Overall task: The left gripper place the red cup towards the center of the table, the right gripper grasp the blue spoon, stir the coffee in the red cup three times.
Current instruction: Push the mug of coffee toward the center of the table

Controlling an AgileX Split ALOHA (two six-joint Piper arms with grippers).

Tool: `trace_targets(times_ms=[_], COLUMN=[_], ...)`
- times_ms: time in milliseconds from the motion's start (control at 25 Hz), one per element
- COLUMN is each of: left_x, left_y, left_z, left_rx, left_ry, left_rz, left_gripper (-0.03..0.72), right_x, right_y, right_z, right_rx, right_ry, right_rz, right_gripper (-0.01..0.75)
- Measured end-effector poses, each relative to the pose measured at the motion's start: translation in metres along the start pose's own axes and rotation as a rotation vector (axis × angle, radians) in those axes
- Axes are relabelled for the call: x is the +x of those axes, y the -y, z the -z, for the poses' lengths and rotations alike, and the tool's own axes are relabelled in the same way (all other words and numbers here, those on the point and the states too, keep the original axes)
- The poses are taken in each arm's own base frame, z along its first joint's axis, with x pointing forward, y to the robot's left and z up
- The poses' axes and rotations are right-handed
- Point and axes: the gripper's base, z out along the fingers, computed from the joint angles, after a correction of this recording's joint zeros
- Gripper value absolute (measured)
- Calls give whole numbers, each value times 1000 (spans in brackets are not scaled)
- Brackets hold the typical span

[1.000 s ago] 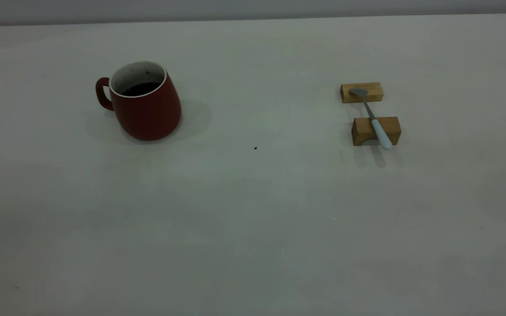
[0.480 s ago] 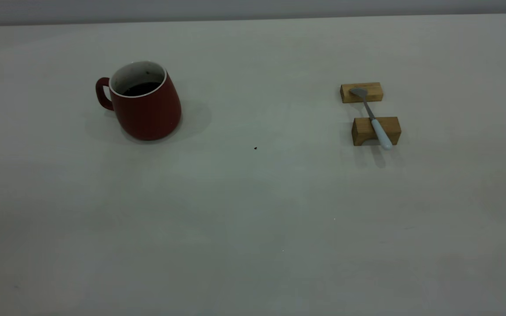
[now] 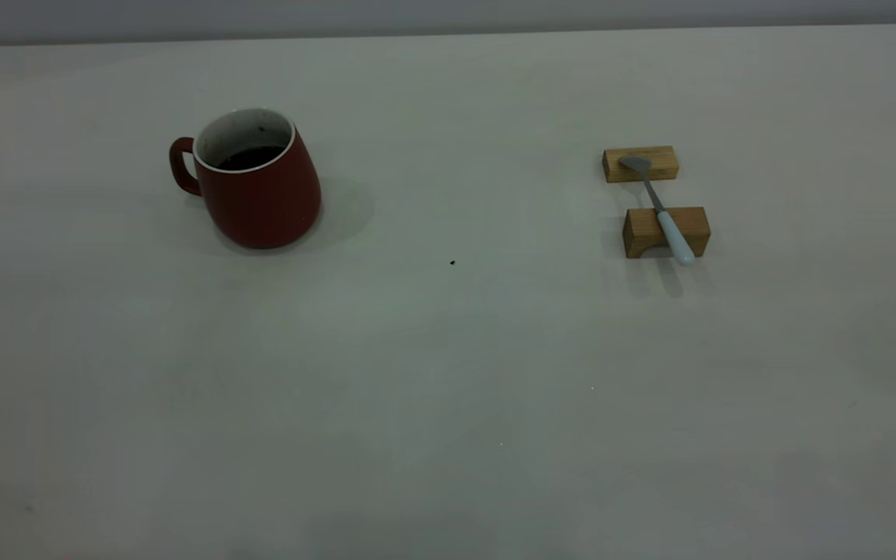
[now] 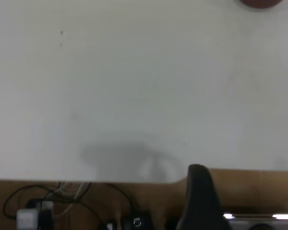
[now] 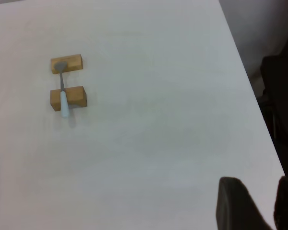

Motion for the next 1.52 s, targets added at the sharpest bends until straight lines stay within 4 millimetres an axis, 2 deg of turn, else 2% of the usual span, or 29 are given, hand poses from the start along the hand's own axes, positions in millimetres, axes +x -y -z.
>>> trace_targets(times_ms=[120, 280, 400, 520, 640, 720, 840, 960, 1120, 1240, 1520], left_x=[-42, -92, -127, -154, -175, -187, -204, -206, -202, -202, -201], left_y=[3, 7, 10, 13, 15, 16, 19, 23, 32, 35, 43], left_z=[-29, -86, -138, -189, -231, -254, -286, -316, -337, -343, -361], left_rx=[0, -2, 4, 19, 40, 64, 124, 228, 385, 428, 427], left_ry=[-69, -182, -264, -360, -445, -465, -459, -490, -446, -386, -292], left_rz=[-20, -49, -105, -180, -259, -356, -607, -886, -1219, -1335, -1486], left_gripper=[551, 551, 551, 551, 551, 551, 551, 551, 551, 551, 551], right_x=[0, 0, 0, 0, 0, 0, 0, 0, 0, 0, 0], right_y=[0, 0, 0, 0, 0, 0, 0, 0, 0, 0, 0], right_z=[0, 0, 0, 0, 0, 0, 0, 0, 0, 0, 0], right_rx=[0, 0, 0, 0, 0, 0, 0, 0, 0, 0, 0], right_ry=[0, 0, 0, 0, 0, 0, 0, 0, 0, 0, 0], right_rz=[0, 0, 0, 0, 0, 0, 0, 0, -1, -3, -4], right_gripper=[240, 240, 240, 240, 240, 240, 240, 240, 240, 240, 240])
